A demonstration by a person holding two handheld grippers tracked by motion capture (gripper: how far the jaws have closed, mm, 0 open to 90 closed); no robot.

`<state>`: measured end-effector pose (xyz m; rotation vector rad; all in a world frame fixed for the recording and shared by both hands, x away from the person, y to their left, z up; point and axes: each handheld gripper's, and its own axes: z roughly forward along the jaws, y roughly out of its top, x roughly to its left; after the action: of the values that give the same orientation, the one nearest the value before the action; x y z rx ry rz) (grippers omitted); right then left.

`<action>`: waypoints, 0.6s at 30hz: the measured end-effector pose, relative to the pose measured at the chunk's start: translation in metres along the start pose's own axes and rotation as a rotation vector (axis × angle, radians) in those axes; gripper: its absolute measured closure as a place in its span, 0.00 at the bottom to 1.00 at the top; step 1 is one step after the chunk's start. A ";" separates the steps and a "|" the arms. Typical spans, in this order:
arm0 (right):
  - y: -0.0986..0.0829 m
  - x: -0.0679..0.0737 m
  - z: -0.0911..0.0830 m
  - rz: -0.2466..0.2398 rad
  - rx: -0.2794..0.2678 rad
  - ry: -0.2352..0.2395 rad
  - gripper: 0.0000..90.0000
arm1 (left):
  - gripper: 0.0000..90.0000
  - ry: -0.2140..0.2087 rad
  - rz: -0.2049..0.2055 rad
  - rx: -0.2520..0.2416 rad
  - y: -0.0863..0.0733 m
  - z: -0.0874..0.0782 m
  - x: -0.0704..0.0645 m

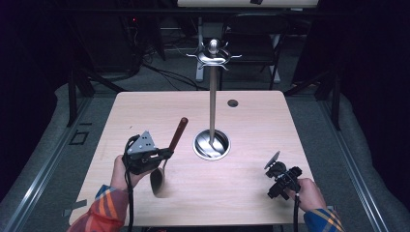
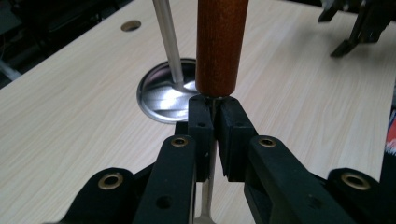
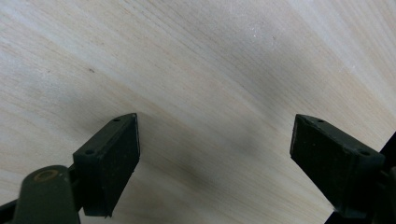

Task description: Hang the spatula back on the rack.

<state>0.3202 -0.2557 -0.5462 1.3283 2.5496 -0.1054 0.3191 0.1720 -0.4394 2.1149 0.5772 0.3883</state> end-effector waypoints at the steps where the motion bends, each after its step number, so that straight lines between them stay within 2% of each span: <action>1: 0.000 0.000 0.000 0.001 -0.002 0.000 0.17 | 0.94 -0.003 -0.011 -0.017 0.001 -0.002 0.000; 5: 0.000 0.001 0.001 -0.006 0.002 0.007 0.17 | 0.94 -0.009 -0.054 -0.116 0.005 -0.009 0.001; 8: 0.000 0.001 0.001 -0.006 0.004 0.008 0.17 | 0.94 0.013 -0.086 -0.177 0.009 -0.012 0.002; 13: 0.000 0.001 0.001 -0.010 0.004 0.006 0.17 | 0.94 0.073 -0.120 -0.194 0.014 -0.010 0.006; 18: 0.000 0.001 0.001 -0.010 0.005 0.004 0.17 | 0.94 0.108 -0.148 -0.177 0.019 -0.005 0.010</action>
<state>0.3201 -0.2549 -0.5471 1.3196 2.5609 -0.1109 0.3301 0.1715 -0.4203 1.8775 0.7298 0.4548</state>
